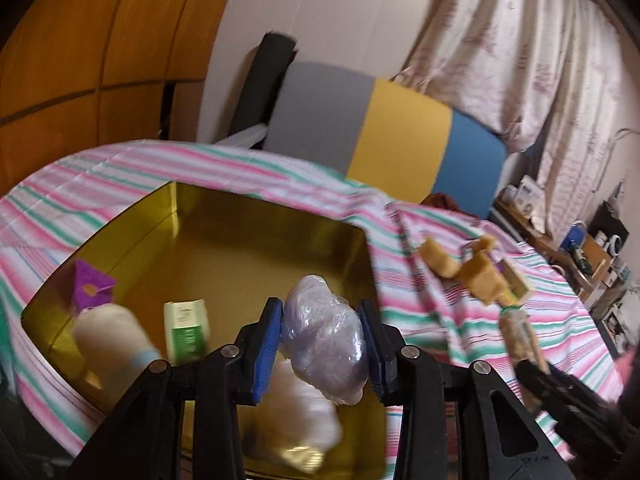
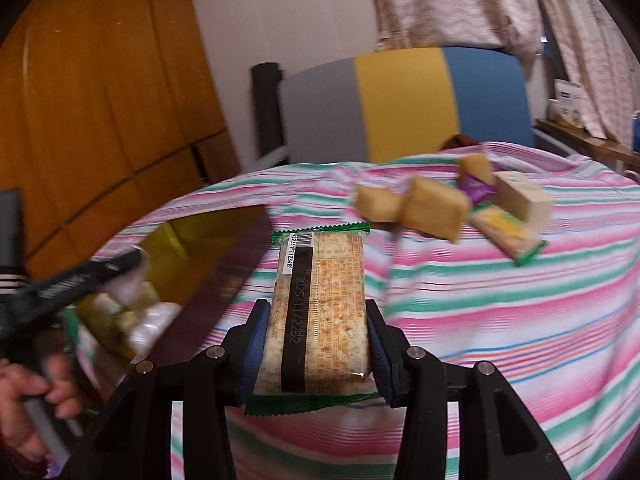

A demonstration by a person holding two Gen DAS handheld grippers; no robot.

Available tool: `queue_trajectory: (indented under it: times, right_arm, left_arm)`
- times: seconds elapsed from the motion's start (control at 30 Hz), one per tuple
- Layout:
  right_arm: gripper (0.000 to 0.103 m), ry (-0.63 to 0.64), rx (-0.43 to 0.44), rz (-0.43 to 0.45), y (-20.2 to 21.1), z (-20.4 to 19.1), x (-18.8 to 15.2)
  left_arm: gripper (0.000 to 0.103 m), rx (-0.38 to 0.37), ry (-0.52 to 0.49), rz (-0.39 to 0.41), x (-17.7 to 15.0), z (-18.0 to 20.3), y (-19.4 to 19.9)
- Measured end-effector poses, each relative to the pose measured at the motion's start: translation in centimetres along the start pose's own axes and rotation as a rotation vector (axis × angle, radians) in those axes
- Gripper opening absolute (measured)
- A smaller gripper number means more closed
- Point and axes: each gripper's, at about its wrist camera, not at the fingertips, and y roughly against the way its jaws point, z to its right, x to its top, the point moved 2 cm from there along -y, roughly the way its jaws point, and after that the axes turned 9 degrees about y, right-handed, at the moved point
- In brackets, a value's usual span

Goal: Organize objects
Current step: 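Carry the wrapped ball toward the gold tray with the left gripper while the right holds the crackers, then open both grippers over the gold tray to drop the wrapped ball and cracker packet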

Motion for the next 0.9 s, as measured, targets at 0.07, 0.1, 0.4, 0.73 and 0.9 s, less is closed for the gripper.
queue_trajectory:
  times: [0.07,0.1,0.4,0.73,0.9]
  right_arm:
    - [0.046,0.012,0.040,0.002,-0.1,-1.5,0.6]
    - [0.046,0.017,0.053,0.004,-0.1,-2.0,0.8]
    - [0.046,0.059,0.147,0.002,-0.8,-6.6,2.5]
    - [0.046,0.092,0.183,-0.053,-2.5,-8.9,2.8]
    - [0.046,0.117,0.193,-0.088,-4.5,-10.4,3.5]
  left_arm:
    - [0.039,0.004,0.006,-0.023,0.1,-1.1,-0.4]
    - [0.039,0.009,0.000,-0.030,0.1,-1.4,-0.6]
    - [0.066,0.040,0.026,-0.037,0.2,-3.1,-0.2]
    - [0.103,0.177,0.251,0.110,3.7,-7.1,3.4]
    - [0.103,0.254,0.316,0.119,4.3,-8.7,4.3]
